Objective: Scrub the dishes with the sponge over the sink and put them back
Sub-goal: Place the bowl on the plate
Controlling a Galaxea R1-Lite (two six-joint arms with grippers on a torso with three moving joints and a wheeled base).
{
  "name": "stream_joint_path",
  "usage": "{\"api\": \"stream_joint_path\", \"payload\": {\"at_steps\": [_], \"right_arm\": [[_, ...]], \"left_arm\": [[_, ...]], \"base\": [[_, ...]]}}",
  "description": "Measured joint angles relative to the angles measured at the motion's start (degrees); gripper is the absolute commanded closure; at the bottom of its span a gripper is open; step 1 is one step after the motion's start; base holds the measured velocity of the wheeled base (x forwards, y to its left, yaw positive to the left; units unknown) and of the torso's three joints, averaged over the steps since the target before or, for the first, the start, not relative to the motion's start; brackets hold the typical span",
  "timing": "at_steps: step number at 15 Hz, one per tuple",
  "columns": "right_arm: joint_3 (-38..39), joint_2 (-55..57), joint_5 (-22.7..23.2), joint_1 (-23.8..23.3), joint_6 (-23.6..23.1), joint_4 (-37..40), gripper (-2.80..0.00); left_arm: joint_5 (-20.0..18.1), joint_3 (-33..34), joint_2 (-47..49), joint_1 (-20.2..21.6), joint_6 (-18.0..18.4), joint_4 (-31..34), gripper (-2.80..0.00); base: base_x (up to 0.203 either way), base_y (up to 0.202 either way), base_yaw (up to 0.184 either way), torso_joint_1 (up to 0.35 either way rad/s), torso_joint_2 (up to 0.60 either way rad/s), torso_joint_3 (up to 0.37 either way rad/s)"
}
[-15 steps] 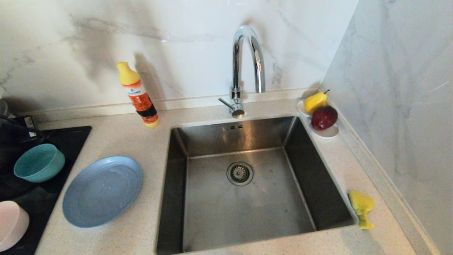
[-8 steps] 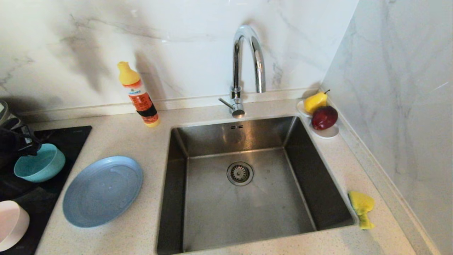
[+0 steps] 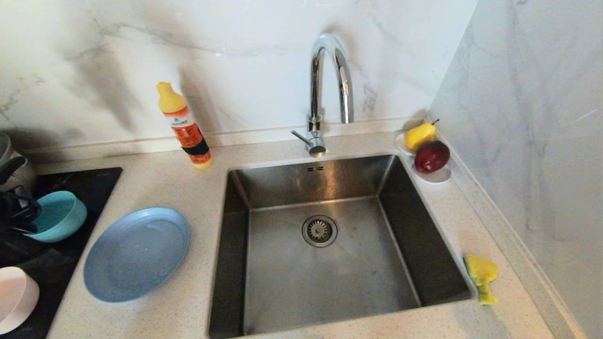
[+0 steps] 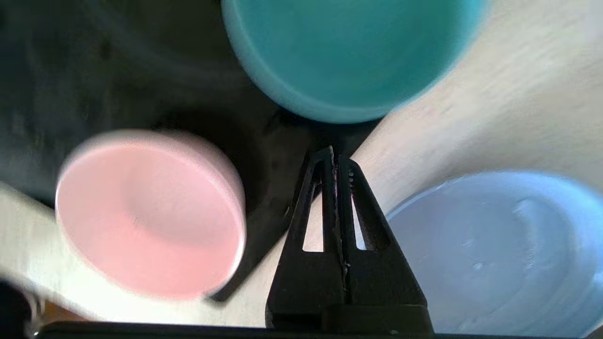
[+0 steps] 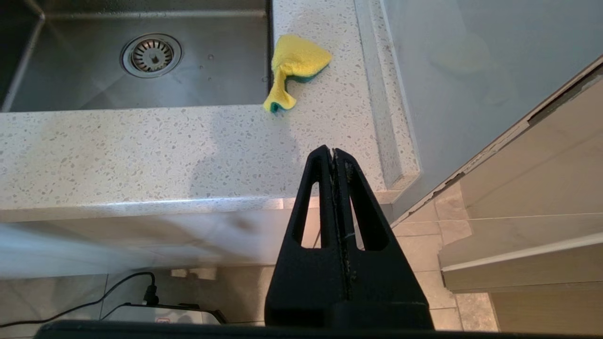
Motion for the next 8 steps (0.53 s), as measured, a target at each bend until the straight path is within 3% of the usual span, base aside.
{"api": "stream_joint_path", "payload": {"at_steps": [5,6,8], "right_arm": [[0.0,0.0,0.0,0.0,0.0,0.0,0.00],[0.0,0.0,0.0,0.0,0.0,0.0,0.00],[0.0,0.0,0.0,0.0,0.0,0.0,0.00]], "left_arm": [[-0.1,7.8,-4.7,1.6,-3.4,1.7,0.00],[-0.4,8.8,-5.1,1.8,-4.1,1.7,-2.80],[-1.5,10.7,-5.8,2.1,-5.1,1.7,-2.80]], "base": [[0.000,0.000,0.000,0.000,0.00,0.000],[0.000,0.000,0.000,0.000,0.00,0.000],[0.000,0.000,0.000,0.000,0.00,0.000]]}}
